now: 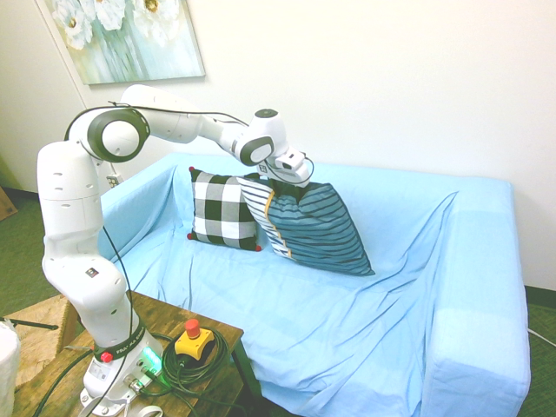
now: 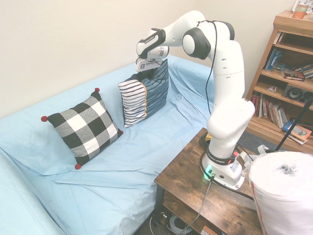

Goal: Lift the pillow

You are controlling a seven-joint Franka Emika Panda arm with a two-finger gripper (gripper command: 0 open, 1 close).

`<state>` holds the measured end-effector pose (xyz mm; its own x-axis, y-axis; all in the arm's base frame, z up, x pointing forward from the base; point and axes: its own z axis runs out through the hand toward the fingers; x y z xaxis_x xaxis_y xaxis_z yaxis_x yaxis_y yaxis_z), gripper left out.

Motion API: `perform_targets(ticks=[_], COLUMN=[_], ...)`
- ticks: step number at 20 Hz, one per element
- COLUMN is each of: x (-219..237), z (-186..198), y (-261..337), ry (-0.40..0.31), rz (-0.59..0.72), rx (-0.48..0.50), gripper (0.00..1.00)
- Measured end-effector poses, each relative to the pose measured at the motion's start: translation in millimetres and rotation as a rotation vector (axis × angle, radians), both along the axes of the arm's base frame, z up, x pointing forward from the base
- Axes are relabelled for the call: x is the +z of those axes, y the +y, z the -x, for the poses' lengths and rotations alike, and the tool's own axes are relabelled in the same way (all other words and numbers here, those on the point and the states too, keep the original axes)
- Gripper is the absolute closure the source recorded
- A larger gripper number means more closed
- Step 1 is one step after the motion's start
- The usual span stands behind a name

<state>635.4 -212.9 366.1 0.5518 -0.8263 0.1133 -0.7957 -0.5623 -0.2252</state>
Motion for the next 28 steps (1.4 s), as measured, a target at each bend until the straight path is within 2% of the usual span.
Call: perform_targets(ticks=[7, 13, 19, 28], x=[28.9, 50.5, 52.9, 77.8], z=[-76.7, -111.6, -91.4, -39.4], y=[-7.4, -13.0, -27.4, 79.2], ry=[-0.072, -0.086, -0.020, 0.127], rz=[-0.029, -0.057, -0.073, 0.046], rx=[-0.039, -0.042, -0.031, 0.009], gripper=[0.00, 0.00, 0.00, 0.00])
